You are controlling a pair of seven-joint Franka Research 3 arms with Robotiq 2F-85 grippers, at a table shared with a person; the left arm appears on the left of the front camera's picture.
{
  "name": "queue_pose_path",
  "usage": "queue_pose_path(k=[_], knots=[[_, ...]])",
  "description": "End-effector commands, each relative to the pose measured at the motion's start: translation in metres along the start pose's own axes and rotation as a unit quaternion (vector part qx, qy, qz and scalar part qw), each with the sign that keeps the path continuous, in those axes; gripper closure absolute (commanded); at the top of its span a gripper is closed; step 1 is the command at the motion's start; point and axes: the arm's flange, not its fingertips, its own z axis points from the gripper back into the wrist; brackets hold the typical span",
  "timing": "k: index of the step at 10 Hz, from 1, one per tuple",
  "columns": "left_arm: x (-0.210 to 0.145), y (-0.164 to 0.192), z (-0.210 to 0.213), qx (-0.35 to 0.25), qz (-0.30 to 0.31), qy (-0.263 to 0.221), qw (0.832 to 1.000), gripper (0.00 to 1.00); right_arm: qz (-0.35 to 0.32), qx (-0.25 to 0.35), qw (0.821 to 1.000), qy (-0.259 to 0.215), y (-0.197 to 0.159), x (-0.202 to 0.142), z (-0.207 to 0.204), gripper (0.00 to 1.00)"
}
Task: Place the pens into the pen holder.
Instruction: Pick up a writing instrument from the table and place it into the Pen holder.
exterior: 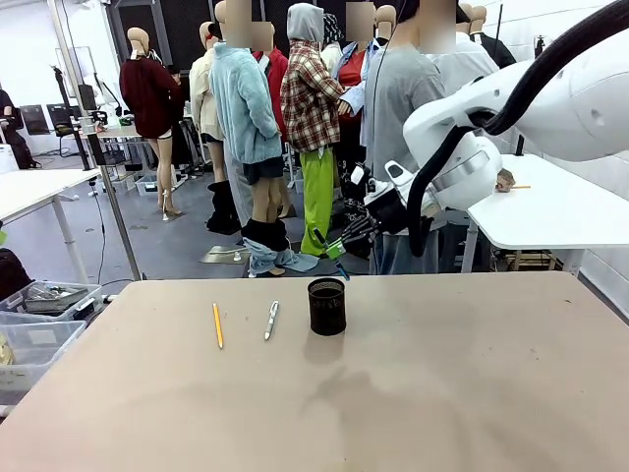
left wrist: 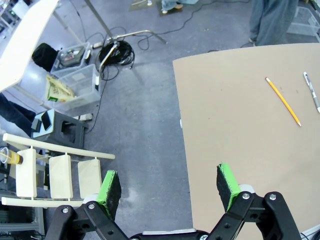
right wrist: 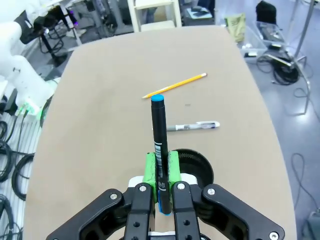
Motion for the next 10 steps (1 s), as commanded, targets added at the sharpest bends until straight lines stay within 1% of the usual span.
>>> queue_pose_path(k=[1,3,6,8,10], knots=[[0.001,0.000,-0.001,0.002,0.007,-0.005,1.000,0.00,-0.009,0.021,1.000,0.002,-0.024,0.009,-0.014,1.00],[0.001,0.000,-0.001,0.002,0.007,-0.005,1.000,0.00,-0.007,0.022,1.000,0.011,-0.029,0.013,-0.021,1.00],[0.001,0.000,-0.001,0.002,0.007,-0.005,1.000,0.00,-0.004,0.040,0.999,0.014,-0.030,0.013,-0.031,1.00],[0.001,0.000,-0.001,0.002,0.007,-0.005,1.000,0.00,-0.013,0.070,0.997,0.006,-0.035,0.003,-0.041,1.00],[0.001,0.000,-0.001,0.002,0.007,-0.005,1.000,0.00,-0.012,0.096,0.995,0.012,-0.035,-0.003,-0.051,1.00]])
